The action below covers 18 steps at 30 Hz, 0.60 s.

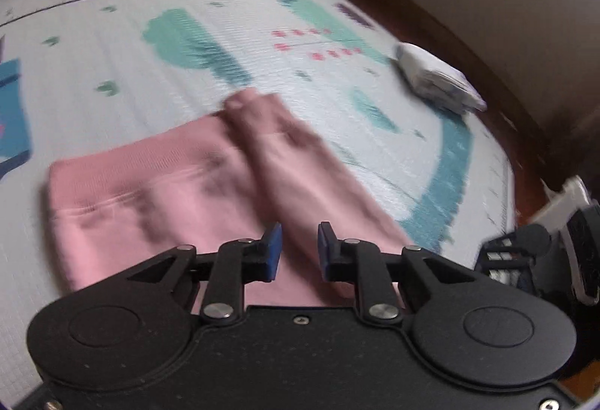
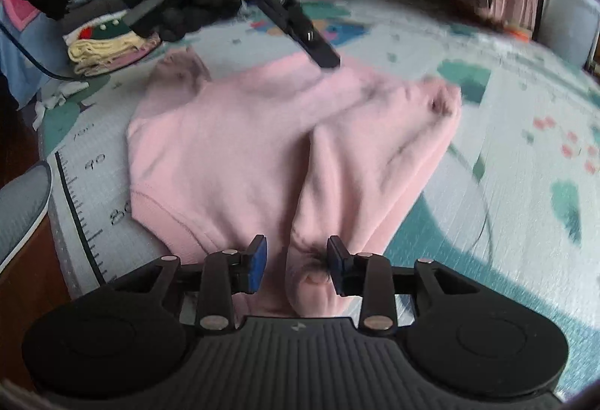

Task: Fold clothes

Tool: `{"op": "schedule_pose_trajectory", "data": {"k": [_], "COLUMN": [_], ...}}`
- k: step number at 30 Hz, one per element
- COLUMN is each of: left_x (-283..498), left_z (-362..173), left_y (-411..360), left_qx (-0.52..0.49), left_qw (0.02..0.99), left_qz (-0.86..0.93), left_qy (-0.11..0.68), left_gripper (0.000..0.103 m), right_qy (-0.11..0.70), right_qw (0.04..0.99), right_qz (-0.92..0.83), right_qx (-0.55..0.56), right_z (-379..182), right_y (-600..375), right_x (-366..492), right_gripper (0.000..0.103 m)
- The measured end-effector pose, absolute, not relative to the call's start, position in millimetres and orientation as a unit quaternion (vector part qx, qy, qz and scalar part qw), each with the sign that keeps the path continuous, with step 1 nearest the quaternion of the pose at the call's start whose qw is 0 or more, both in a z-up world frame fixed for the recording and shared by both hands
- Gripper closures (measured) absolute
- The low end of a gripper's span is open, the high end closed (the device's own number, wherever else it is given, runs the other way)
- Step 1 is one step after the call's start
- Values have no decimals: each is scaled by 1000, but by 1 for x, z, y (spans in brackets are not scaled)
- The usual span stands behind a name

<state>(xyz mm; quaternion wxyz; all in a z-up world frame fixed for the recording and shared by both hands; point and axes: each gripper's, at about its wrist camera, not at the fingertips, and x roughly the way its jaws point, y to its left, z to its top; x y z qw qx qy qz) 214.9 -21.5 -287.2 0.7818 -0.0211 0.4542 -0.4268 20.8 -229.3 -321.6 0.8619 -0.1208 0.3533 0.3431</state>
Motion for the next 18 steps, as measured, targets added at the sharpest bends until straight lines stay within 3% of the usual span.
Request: {"op": "schedule_pose_trajectory", "data": {"k": [4, 8, 12, 18], "left_x": [186, 154, 148, 132], "left_z": [-305, -322, -300, -319], "left_y": [-56, -86, -91, -106], "left_qx": [10, 170, 180, 228], "left_qw": [755, 754, 764, 751], "left_qz": [-479, -476, -499, -495], "left_qy": [448, 419, 367, 373], "left_gripper": [86, 86, 86, 82], "right_qy": [365, 374, 356, 355], "right_qw": [854, 849, 857, 848], "right_qz": [342, 342, 342, 344], "right_qx": [-145, -150, -149, -193], "right_z": [-329, -329, -325, -328], "right_y": [-222, -222, -224, -216], "right_x": [21, 24, 19, 12], "right_gripper": [66, 63, 62, 60]}}
